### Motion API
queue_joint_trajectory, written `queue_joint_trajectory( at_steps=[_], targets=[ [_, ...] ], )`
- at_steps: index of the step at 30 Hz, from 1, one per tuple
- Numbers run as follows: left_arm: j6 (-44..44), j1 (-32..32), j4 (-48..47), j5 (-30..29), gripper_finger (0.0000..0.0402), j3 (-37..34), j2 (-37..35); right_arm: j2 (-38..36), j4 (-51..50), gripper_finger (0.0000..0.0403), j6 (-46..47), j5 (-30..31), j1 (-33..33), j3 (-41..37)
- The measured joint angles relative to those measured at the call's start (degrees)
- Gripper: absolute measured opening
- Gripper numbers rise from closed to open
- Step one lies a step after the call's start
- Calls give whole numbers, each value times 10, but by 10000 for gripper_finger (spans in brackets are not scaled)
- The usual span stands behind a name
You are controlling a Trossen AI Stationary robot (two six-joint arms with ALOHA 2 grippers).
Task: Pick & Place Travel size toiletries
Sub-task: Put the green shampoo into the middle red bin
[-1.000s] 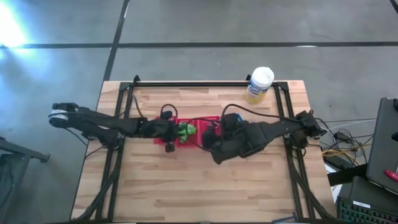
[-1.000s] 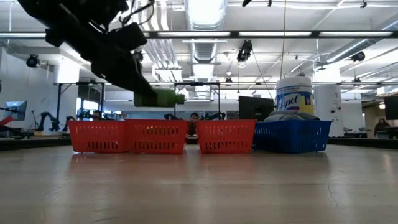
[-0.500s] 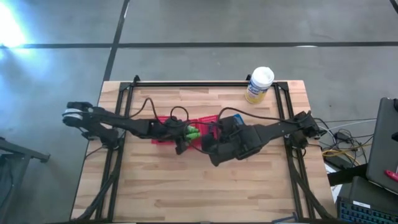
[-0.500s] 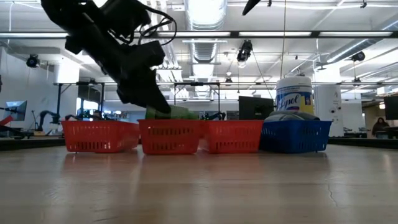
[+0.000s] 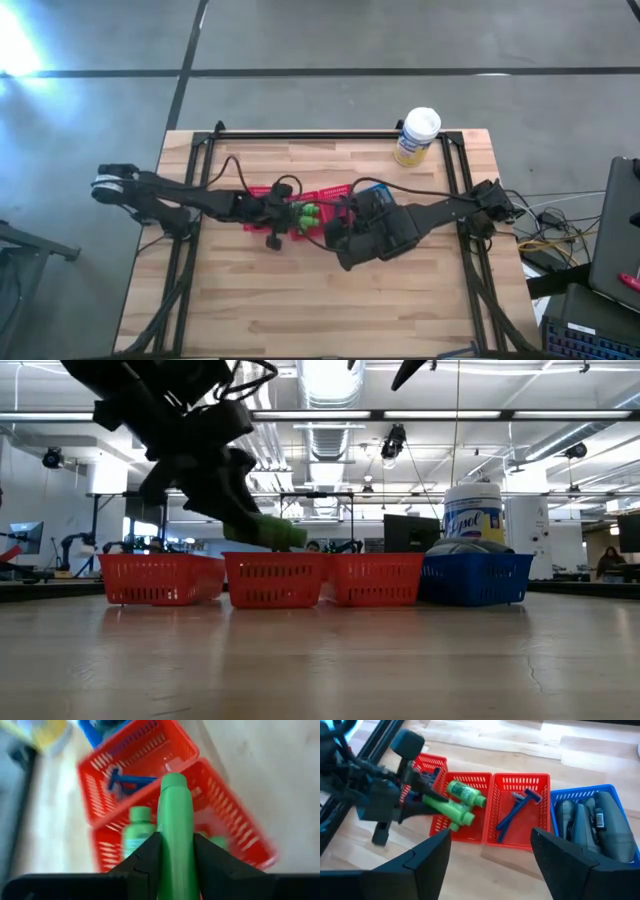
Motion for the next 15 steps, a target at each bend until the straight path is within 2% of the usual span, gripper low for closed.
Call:
queue_joint_trajectory(
  at_steps=[3,8,15],
  targets=[
    [139,7,-3,-9,99,5,-7,0,1,265,0,0,0,-5],
    [287,18,-1,-2,99,17,7,0,1,260,-3,-7,0,-13],
    [294,18,-41,25,99,22,40,0,2,253,-5,-9,1,-18]
  ],
)
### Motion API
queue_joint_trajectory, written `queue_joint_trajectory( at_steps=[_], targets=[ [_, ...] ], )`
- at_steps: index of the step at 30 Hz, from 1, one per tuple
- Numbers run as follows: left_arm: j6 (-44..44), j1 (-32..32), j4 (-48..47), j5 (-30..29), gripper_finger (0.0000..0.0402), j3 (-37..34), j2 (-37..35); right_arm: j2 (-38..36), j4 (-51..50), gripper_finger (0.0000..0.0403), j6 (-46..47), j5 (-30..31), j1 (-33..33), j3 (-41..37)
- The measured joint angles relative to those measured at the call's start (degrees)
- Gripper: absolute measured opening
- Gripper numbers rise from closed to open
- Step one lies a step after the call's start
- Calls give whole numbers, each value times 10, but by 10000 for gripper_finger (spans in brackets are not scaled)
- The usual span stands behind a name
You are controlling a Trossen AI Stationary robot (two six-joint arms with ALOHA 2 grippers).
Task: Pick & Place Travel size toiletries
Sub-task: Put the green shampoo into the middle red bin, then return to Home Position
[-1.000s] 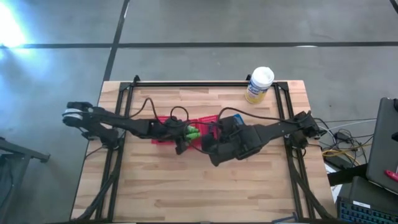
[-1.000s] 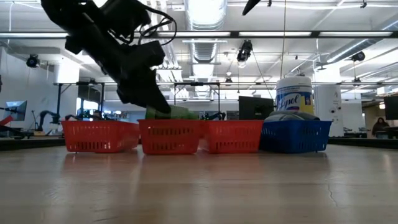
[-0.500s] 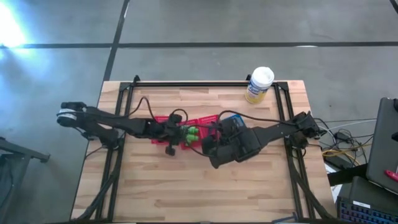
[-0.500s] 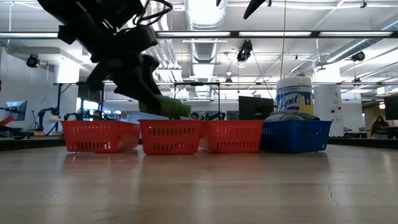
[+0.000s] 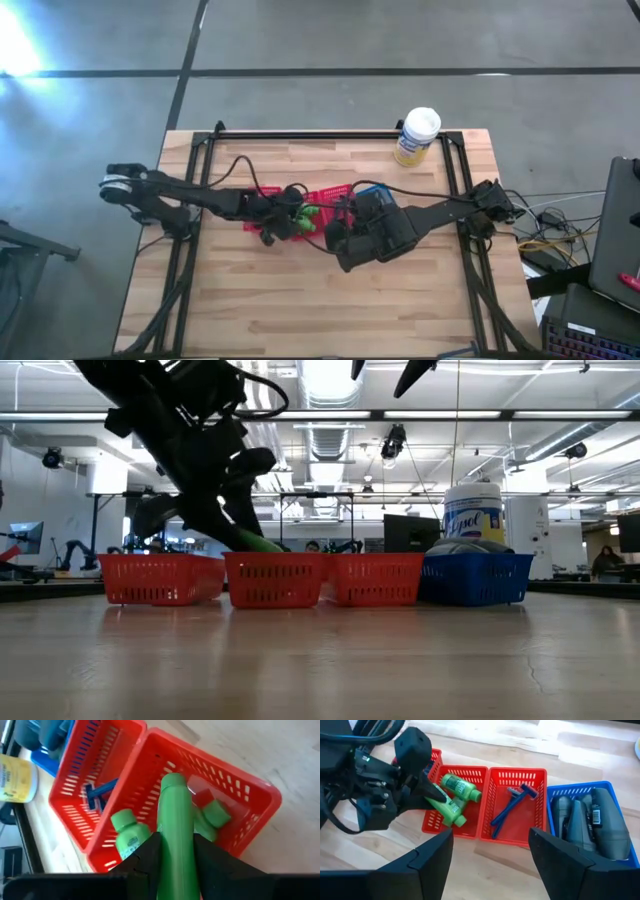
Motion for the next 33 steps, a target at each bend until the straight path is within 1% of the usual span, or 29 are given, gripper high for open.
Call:
queue_joint_trajectory(
  at_steps=[4,7,12,17,19,21,23,25,26,30,33],
  targets=[
    [0,0,2,-9,111,2,-1,0,0,250,-2,-2,0,-6],
    [-4,0,1,-13,131,5,-2,0,0,250,-2,-5,0,-13],
    [-10,0,2,-15,163,7,-2,0,2,263,-2,-17,0,-23],
    [-13,-4,-4,-76,186,11,-14,0,20,281,-20,-21,3,-27],
    [-30,-10,-7,-89,192,15,-29,0,27,288,-32,-21,5,-23],
    [-70,-21,-9,-82,195,20,-55,0,39,294,-50,-20,8,-17],
    [-126,-32,-11,-62,194,26,-87,0,52,301,-73,-20,11,-9],
    [-208,-40,-29,-43,192,30,-121,-1,80,305,-106,-23,15,-5],
    [-257,-41,-42,-28,191,31,-139,-2,102,307,-127,-34,15,-5],
    [-441,-41,-106,78,184,29,-206,-5,221,305,-224,-119,14,-7],
    [-519,-43,-150,151,180,22,-246,-5,345,294,-289,-155,6,-33]
  ],
)
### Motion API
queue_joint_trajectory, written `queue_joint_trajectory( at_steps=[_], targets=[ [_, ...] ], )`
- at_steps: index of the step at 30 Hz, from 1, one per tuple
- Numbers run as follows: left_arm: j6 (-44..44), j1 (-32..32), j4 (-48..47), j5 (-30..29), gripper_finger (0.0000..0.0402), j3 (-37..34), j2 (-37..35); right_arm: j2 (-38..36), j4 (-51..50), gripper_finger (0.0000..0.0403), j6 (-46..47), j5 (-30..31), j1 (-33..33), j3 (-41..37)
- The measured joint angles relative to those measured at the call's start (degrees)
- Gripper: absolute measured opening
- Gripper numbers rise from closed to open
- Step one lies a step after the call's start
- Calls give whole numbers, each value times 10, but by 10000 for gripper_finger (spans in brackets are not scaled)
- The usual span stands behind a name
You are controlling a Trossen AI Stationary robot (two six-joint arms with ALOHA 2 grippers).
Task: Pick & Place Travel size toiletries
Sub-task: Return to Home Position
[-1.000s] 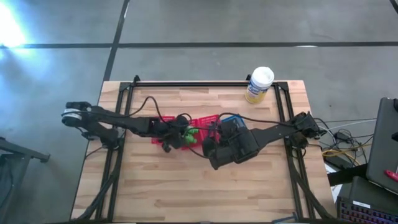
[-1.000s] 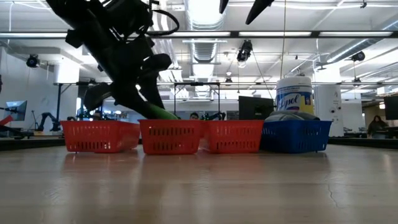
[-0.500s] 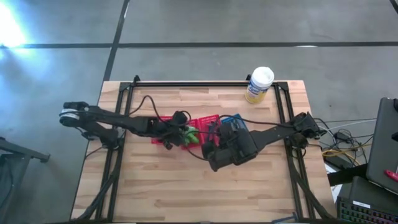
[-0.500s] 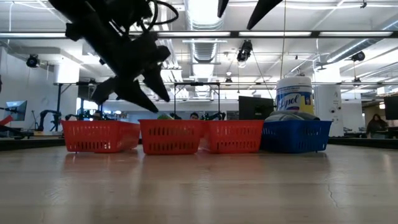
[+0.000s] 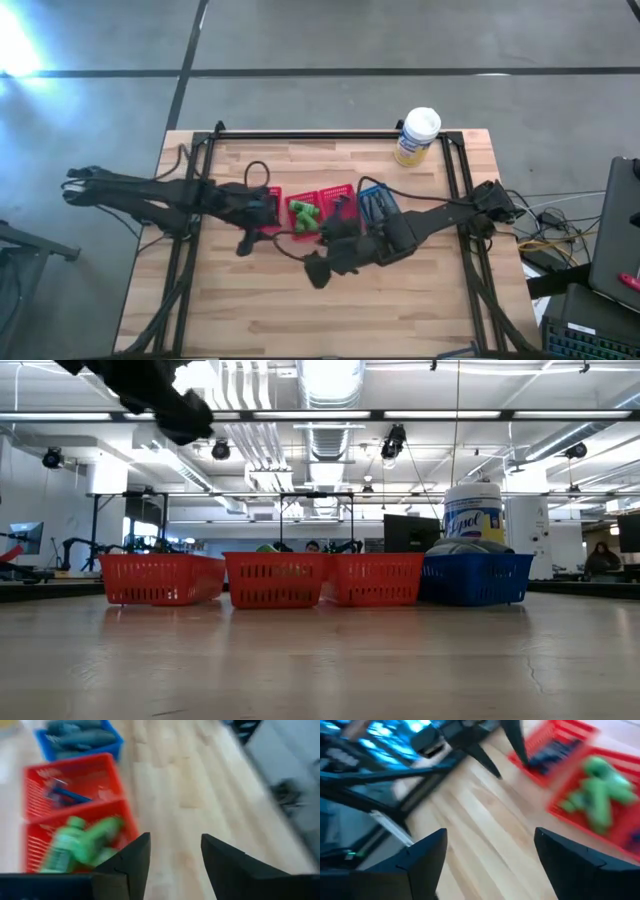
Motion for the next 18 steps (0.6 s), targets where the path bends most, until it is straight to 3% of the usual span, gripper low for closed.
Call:
queue_joint_trajectory(
  at_steps=[5,11,18],
  targets=[
    [-90,0,-13,39,179,-28,-70,0,133,269,-71,-40,-37,-48],
    [-226,0,-13,42,179,-59,-149,-7,141,234,-134,-98,-91,-67],
    [-240,0,-14,41,179,-84,-214,-66,142,205,-257,-166,-172,-107]
  ],
)
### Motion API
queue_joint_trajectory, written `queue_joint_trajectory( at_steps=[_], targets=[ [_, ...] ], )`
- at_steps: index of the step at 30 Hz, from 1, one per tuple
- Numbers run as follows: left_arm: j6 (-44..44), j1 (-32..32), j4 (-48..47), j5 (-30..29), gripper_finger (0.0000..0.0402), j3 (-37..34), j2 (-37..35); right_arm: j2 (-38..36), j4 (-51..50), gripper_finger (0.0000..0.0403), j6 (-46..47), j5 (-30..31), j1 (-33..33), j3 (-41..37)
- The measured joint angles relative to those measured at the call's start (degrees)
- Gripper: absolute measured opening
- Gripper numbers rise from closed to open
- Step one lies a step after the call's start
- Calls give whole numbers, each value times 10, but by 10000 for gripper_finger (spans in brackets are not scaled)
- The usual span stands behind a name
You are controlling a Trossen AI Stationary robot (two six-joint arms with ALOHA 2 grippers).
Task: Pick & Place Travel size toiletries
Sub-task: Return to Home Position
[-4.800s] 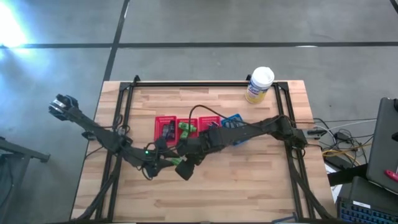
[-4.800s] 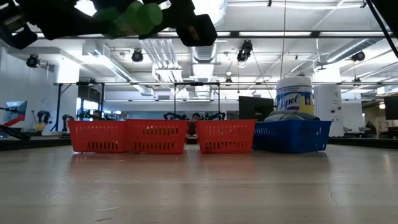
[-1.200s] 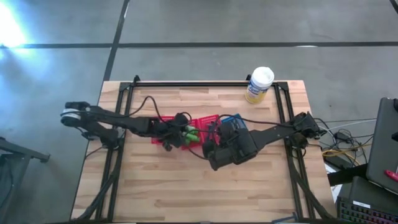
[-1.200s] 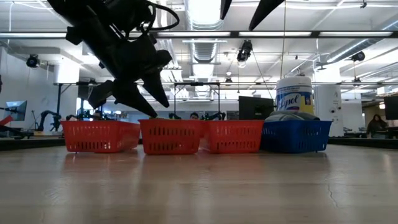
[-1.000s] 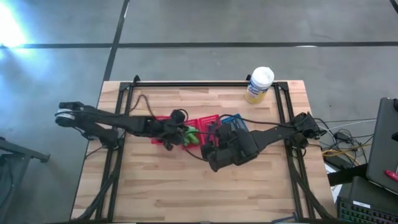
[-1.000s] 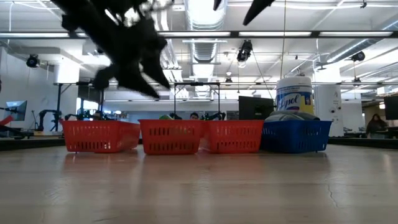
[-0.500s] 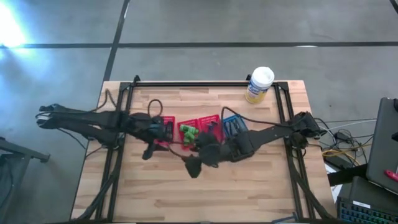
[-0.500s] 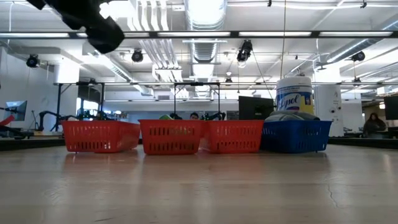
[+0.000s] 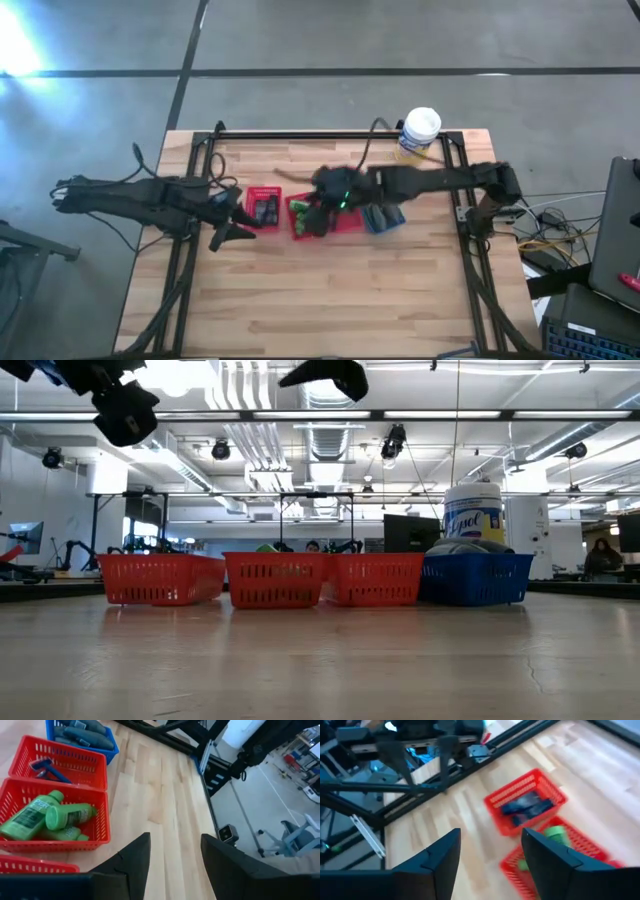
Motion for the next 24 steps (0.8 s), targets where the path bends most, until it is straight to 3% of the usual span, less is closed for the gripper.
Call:
queue_joint_trajectory(
  at_steps=[9,12,16,20,24],
  targets=[
    [-17,2,-1,-80,179,-4,-9,-136,11,177,-118,-76,-137,-147],
    [-88,2,6,-68,179,-3,-10,-185,44,167,-152,-84,-180,-207],
    [-8,3,66,-33,179,-5,-18,-257,120,153,-191,-86,-224,-280],
    [31,22,94,-36,179,-16,-42,-335,178,138,-242,-83,-244,-342],
    [35,52,137,-3,179,-70,-99,-412,181,125,-269,-18,-247,-400]
  ],
)
